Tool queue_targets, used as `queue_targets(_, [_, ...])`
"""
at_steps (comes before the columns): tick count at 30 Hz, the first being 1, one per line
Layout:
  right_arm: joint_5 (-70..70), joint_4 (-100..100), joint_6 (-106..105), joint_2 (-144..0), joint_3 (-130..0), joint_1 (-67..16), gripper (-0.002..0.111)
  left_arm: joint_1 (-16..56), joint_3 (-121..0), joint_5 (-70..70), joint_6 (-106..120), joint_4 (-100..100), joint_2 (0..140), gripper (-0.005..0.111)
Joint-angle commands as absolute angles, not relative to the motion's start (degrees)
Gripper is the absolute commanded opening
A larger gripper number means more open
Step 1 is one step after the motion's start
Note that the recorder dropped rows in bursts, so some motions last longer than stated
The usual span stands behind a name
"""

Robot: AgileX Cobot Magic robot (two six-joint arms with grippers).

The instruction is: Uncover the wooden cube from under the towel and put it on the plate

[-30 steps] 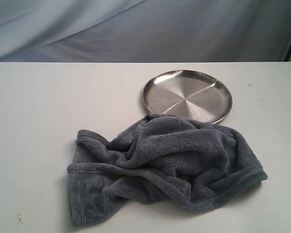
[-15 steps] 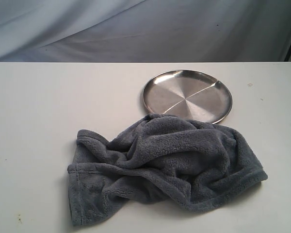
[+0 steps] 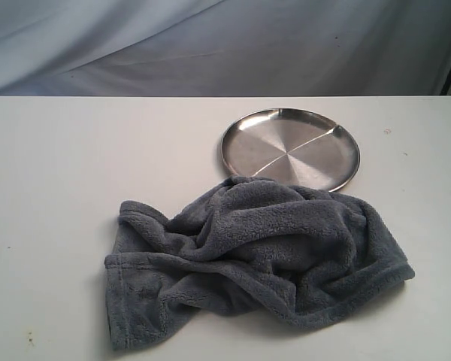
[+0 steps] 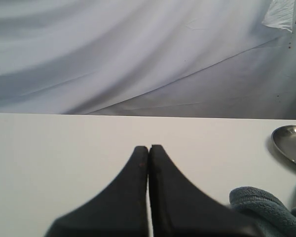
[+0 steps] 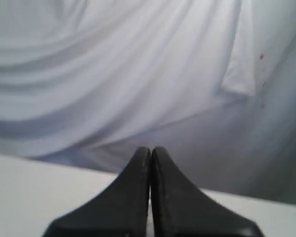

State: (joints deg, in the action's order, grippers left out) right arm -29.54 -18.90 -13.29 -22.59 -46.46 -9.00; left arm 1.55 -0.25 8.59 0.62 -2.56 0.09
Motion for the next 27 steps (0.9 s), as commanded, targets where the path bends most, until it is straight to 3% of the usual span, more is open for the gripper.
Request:
queue_targets(1, [-35.5,-19.2,-14.7,-33.3,-46.8,-13.0,0.000,1.6,0.0,8.4,0.5,-2.5,0.0,0.001])
queue_targets(12, [-35.0,-19.6,-14.7,-63.2,-47.0,-26.6,0.000,1.6,0.0,8.4,0.5,-2.5,0.0,0.001])
queue_targets(20, [-50.2,-12.2,-12.8,-82.3,-57.1,-36.7,0.000,1.6,0.0,8.4,0.6,-2.5,0.0,0.001])
queue_targets(27, [-55.5,-5.1,-9.7,-89.5,-59.5,-39.2,0.000,1.6,0.0,8.4,0.5,-2.5,0.0,0.001])
